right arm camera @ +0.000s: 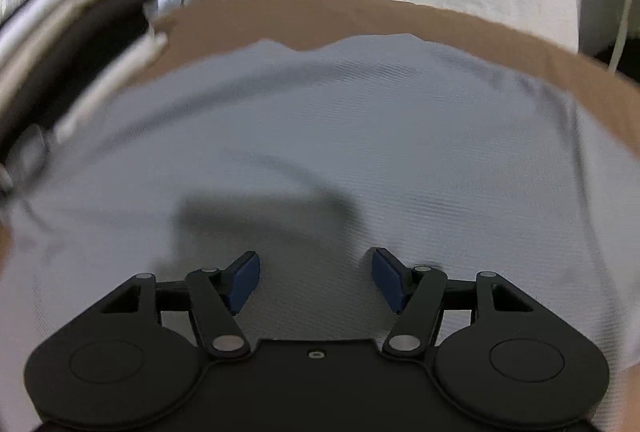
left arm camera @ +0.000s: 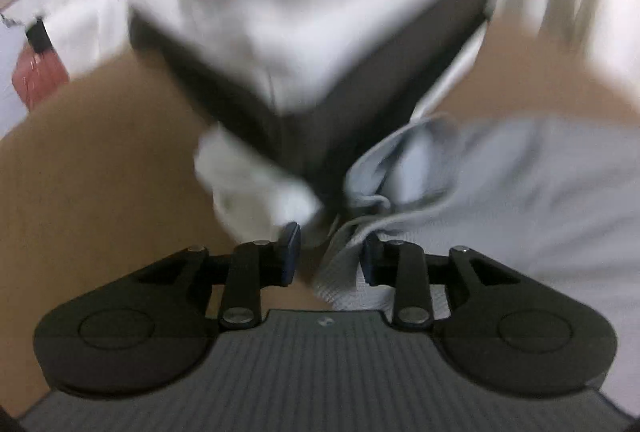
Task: Fold clothes
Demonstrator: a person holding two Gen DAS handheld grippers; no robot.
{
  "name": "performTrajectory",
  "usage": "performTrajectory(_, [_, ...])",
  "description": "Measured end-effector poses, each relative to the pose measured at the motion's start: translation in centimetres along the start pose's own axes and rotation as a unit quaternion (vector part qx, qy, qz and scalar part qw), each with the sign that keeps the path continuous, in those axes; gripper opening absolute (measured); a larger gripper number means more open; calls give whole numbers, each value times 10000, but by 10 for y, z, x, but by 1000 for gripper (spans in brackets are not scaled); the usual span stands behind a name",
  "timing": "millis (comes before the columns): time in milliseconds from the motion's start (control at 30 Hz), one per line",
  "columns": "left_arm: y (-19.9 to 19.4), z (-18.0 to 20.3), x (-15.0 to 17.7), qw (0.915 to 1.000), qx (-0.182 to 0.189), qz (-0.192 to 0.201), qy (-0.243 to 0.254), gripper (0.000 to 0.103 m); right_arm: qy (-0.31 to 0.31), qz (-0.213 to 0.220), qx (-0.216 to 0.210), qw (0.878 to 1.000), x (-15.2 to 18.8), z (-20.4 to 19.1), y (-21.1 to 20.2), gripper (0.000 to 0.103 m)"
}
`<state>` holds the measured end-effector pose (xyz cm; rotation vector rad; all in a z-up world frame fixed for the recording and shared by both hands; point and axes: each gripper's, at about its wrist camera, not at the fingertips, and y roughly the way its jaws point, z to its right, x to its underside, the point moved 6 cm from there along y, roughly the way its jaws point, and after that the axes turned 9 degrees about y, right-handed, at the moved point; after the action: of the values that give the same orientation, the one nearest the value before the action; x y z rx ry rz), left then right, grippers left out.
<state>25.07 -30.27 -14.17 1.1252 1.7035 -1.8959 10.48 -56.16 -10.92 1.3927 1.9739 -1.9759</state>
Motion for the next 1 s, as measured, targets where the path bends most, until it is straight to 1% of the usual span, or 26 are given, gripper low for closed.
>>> performTrajectory(33, [-15,4,-5,9994,104,320,41,32,1,-86,197,9998,-2,7,0,75])
performTrajectory(67, [-32,6,-7,9980,211,588,125,36,3,-173,393,9991,-3,13,-1,85])
performTrajectory(100, [-48,8,-7,9957,351,832,226,45,-7,-220,554,9982,-5,20,-2,86])
performTrajectory(167, [-54,26,-15,9908,566,1136,462,52,-61,-185,755,9970,-10,34,-7,86])
performTrajectory(233, [-57,34,-25,9893,736,1142,530,52,-49,-39,902,9959,-15,48,-13,86])
performTrajectory(300, [-73,44,-44,9829,1040,1439,493,53,137,67,941,9954,-21,63,-18,87])
performTrajectory(333, [-83,49,-55,9785,1201,1611,468,56,269,101,929,9953,-23,71,-20,87])
performTrajectory(367, [-85,57,-62,9760,1269,1659,615,71,410,144,886,9951,-25,78,-22,87])
performTrajectory(400, [-79,70,-74,9751,1306,1605,798,80,544,202,832,9948,-27,84,-24,87])
performTrajectory(467, [-46,102,-98,9717,1584,1315,1158,82,776,366,749,9935,-31,95,-26,87])
performTrajectory(500, [-24,119,-107,9691,1721,1108,1378,83,892,445,725,9924,-33,101,-26,87])
performTrajectory(533, [0,137,-113,9651,1869,768,1665,83,1023,513,722,9908,-35,108,-26,87])
performTrajectory(567, [28,151,-114,9606,2033,344,1865,83,1146,579,722,9891,-37,114,-26,87])
performTrajectory(600, [57,163,-115,9543,2197,-97,2024,83,1240,633,730,9876,-39,119,-25,87])
performTrajectory(633, [86,175,-115,9456,2356,-538,2178,83,1309,672,742,9863,-41,124,-24,87])
performTrajectory(667, [110,184,-114,9386,2475,-922,2218,82,1380,636,765,9854,-42,128,-22,87])
performTrajectory(700, [131,193,-111,9325,2586,-1217,2209,77,1444,484,783,9852,-40,130,-19,87])
performTrajectory(733, [146,200,-110,9283,2696,-1376,2161,74,1480,380,759,9853,-37,129,-18,87])
performTrajectory(800, [154,217,-110,9228,2898,-1350,2150,73,1443,302,730,9864,-35,127,-17,87])
performTrajectory(867, [154,235,-100,9108,3093,-1409,2344,75,1327,303,695,9883,-37,124,-16,87])
performTrajectory(967, [151,263,-82,8897,3376,-1536,2661,76,1357,416,675,9876,-39,127,-12,87])
performTrajectory(1000, [151,270,-75,8901,3188,-1493,2895,78,1411,472,717,9863,-38,131,-11,87])
